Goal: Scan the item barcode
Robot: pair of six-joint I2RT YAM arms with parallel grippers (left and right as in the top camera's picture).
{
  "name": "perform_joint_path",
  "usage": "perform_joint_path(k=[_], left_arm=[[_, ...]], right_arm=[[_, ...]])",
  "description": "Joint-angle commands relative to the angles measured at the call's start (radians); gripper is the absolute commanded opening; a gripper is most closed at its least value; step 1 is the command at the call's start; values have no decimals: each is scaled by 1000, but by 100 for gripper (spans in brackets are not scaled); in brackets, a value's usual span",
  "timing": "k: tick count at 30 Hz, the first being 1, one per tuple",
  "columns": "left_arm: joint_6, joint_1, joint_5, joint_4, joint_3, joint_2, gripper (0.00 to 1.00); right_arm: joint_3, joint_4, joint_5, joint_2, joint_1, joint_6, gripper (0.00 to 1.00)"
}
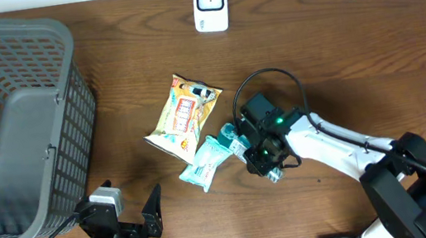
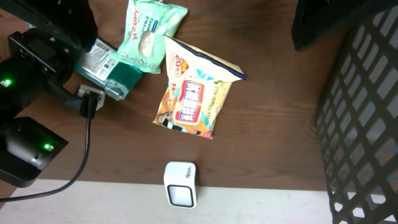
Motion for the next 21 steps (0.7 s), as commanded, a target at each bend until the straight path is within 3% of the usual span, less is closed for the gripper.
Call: perform_joint_path(k=[1,3,9,15,21], left_arm=[[-1,3,13,0,5,-6,98],[-1,3,13,0,5,-6,98],[-2,3,13,0,5,-6,98],[-2,3,13,0,5,-6,98],[-2,3,13,0,5,-6,98]], right_arm=[[32,4,-230,36,-42,-83,1],[57,8,-362,36,-85,-136,1],[68,15,-501,36,-215,-172,1],[68,22,-905,36,-368,-356,1],[68,21,-979,36,-414,-426,1]])
